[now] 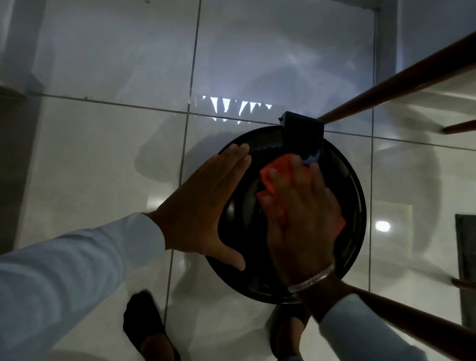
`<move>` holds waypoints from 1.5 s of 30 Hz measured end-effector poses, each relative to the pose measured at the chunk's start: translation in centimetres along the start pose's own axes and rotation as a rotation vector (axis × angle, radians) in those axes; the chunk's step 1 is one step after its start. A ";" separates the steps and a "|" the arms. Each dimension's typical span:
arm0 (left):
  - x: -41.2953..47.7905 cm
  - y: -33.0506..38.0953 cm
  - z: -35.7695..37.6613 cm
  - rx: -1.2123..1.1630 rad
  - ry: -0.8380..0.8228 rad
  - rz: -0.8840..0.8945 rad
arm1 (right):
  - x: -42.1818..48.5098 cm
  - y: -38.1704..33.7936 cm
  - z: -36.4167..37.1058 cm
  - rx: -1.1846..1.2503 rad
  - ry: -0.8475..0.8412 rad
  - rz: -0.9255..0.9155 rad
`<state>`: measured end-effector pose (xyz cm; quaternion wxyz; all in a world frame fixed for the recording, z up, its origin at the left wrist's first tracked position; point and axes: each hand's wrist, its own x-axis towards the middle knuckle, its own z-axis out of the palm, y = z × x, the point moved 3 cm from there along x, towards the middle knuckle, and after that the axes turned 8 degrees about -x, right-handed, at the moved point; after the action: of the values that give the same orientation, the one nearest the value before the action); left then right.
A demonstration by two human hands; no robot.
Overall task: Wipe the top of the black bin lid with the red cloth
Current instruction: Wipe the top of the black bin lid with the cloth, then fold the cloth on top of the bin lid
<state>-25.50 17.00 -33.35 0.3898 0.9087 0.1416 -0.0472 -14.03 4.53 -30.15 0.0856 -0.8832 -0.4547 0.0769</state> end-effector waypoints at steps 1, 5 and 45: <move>0.1 0.0 0.0 0.004 -0.003 0.004 | -0.8 -0.8 0.4 -0.025 0.001 -0.107; 0.0 0.2 -0.2 0.008 -0.039 -0.003 | -5.1 2.4 -0.2 -0.134 -0.127 -0.342; -3.2 7.4 0.2 -0.020 0.253 -0.157 | -6.3 4.1 -3.4 0.318 -0.010 0.250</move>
<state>-26.33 11.27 -27.71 0.3728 0.8897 0.2608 0.0389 -13.71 -3.23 -27.41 0.2116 -0.9078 -0.3240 0.1620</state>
